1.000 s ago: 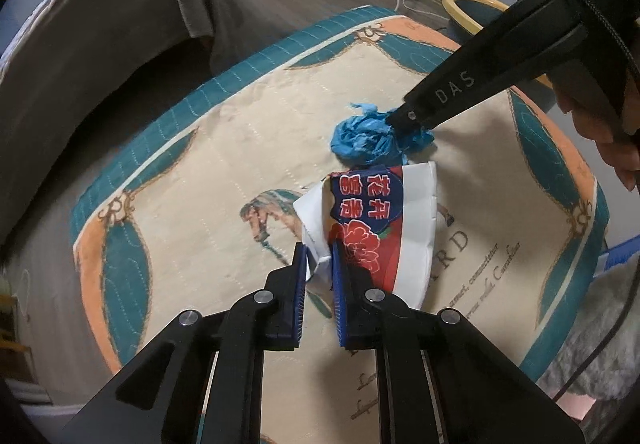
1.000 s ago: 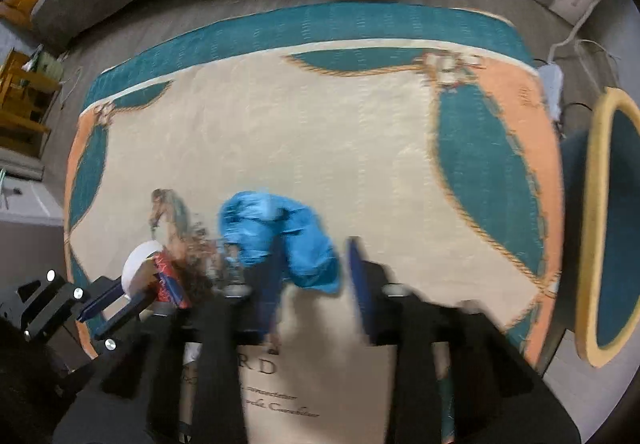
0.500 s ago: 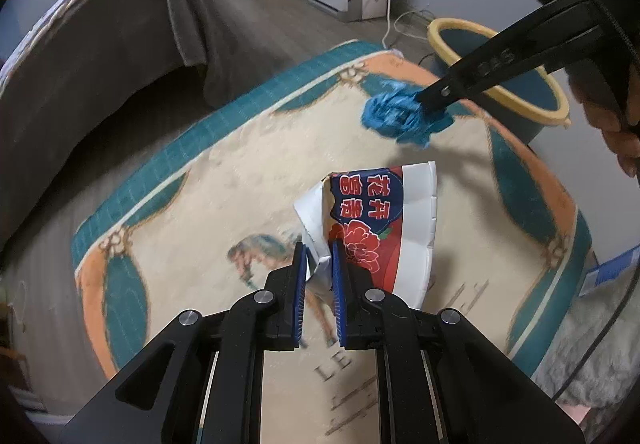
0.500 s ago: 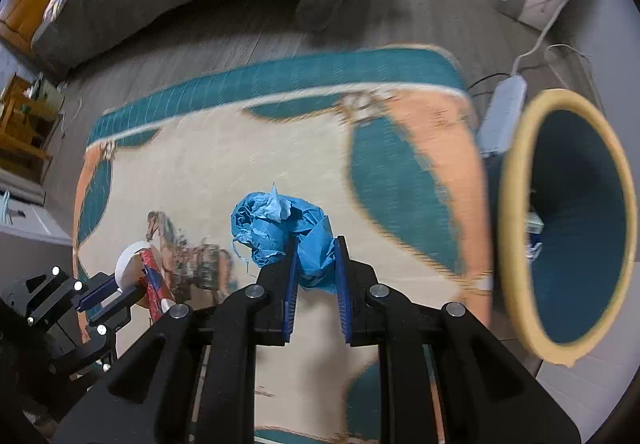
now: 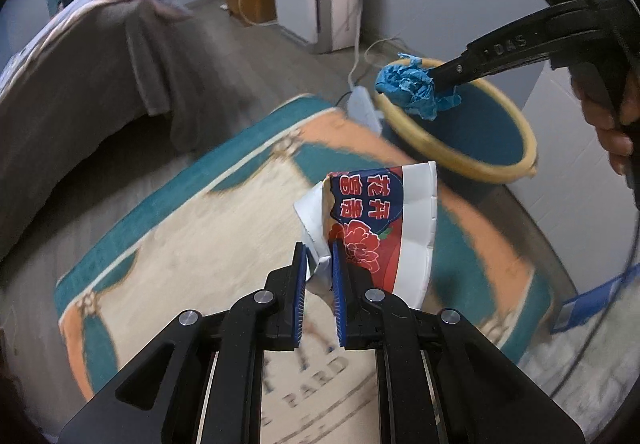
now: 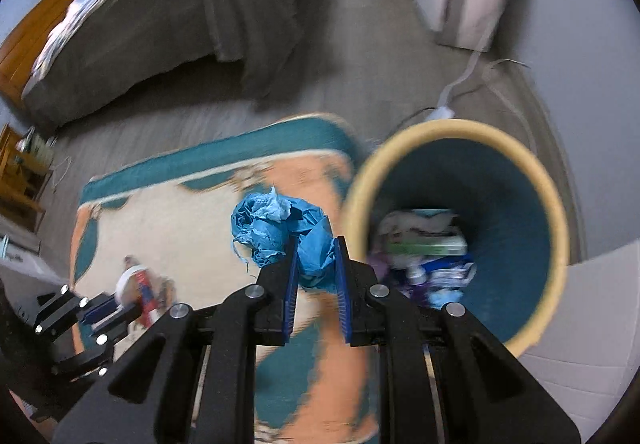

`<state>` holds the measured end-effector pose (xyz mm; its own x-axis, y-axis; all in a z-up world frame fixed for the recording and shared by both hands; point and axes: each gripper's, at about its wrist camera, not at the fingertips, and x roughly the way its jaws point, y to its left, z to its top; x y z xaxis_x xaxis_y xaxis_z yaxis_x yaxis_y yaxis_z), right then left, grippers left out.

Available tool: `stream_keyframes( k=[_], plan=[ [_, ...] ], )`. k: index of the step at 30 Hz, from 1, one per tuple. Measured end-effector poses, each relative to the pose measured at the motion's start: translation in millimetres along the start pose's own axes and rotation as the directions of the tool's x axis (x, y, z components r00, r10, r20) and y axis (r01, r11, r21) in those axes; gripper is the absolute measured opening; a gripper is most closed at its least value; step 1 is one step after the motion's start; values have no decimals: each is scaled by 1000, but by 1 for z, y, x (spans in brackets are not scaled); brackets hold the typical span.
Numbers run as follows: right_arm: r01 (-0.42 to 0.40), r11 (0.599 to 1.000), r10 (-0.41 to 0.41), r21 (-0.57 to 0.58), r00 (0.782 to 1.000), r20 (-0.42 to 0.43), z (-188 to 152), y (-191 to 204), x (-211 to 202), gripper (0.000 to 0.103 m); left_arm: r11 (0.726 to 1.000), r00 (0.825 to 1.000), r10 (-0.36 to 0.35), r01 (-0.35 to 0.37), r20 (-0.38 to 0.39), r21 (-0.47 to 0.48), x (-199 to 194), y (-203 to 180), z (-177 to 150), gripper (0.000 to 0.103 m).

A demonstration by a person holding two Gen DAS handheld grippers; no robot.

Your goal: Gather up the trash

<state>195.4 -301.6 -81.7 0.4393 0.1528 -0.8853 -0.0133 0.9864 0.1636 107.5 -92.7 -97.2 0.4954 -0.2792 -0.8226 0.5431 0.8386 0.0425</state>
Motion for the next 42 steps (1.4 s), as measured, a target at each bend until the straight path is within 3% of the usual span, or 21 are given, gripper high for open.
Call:
stream_keyframes(
  k=[11,17,26,32,34,36,38,42],
  plan=[
    [85,981,-90,176,996,22,-7,-100,-6,16,996,998,-54,51,33,72,28,-67,58,14],
    [93,967,-100,238,995,15,-14,-125,-2,16,992,999,-49,46,21,115,57,-95,93,14],
    [93,945,-111,312,993,38,-13,-141,-2,21,993,999,-43,40,25,113,87,-103,125,17],
    [94,950,-108,299,994,29,-15,-139,-6,50,993,998,-55,51,40,106,77,-105,120,44],
    [93,951,-109,295,993,39,-17,-137,-14,57,994,997,-57,52,51,97,65,-103,115,58],
    [88,954,-107,286,993,53,-23,-131,-27,69,995,996,-60,54,70,87,50,-101,111,82],
    [92,957,-113,274,992,62,-30,-127,-41,78,997,995,-45,38,93,72,33,-98,109,93],
    [123,959,-154,254,982,106,-54,-121,-76,97,999,994,-37,33,103,35,-1,-86,103,96]
  ],
)
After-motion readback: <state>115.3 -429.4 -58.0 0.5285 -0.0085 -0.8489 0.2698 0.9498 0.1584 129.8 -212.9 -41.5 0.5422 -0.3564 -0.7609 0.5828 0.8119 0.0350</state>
